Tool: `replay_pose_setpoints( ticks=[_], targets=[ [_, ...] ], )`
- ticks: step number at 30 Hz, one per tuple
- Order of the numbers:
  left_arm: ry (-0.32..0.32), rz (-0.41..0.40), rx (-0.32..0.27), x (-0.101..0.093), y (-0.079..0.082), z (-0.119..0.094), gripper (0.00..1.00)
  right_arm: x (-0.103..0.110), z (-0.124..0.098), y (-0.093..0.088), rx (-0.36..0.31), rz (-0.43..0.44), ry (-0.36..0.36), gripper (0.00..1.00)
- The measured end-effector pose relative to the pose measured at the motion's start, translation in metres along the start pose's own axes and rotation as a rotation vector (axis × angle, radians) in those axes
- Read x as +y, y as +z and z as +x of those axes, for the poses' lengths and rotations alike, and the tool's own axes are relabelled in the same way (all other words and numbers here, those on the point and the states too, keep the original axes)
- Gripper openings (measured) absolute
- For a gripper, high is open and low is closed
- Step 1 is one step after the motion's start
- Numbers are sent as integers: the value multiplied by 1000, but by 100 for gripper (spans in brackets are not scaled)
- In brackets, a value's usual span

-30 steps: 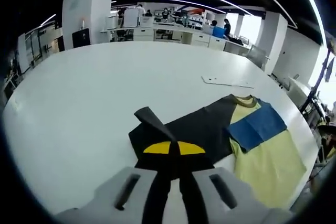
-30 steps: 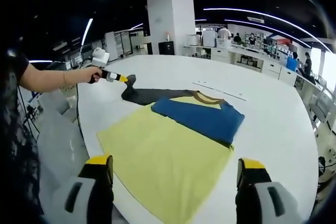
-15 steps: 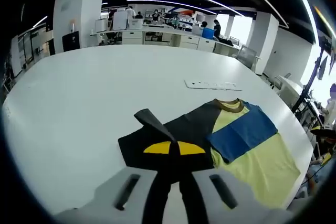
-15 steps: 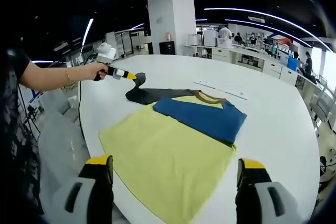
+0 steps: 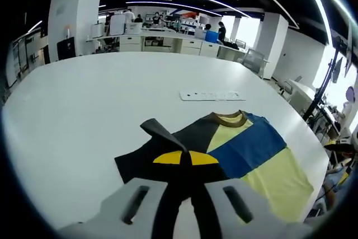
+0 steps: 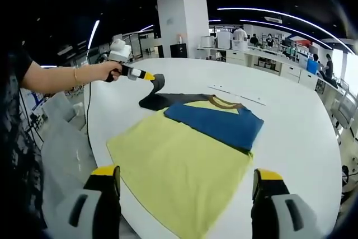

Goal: Fold the garment on the visible template until the final outline fits inside the template.

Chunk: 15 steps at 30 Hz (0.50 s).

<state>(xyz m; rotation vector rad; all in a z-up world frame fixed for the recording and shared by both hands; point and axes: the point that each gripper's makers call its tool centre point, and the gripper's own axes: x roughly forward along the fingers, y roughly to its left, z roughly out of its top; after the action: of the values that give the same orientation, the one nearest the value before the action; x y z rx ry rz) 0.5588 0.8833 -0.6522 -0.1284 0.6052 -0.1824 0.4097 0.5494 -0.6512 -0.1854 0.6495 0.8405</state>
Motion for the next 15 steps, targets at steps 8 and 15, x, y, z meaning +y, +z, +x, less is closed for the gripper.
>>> replay_pose_setpoints(
  ticks=[8,15],
  targets=[
    [-38,51,8,-24,6,9,0,1,-1,2,-13,4,3,99],
    [-68,108,12,-46,17,20,0,3,-1,0,-13,9,5,99]
  ],
)
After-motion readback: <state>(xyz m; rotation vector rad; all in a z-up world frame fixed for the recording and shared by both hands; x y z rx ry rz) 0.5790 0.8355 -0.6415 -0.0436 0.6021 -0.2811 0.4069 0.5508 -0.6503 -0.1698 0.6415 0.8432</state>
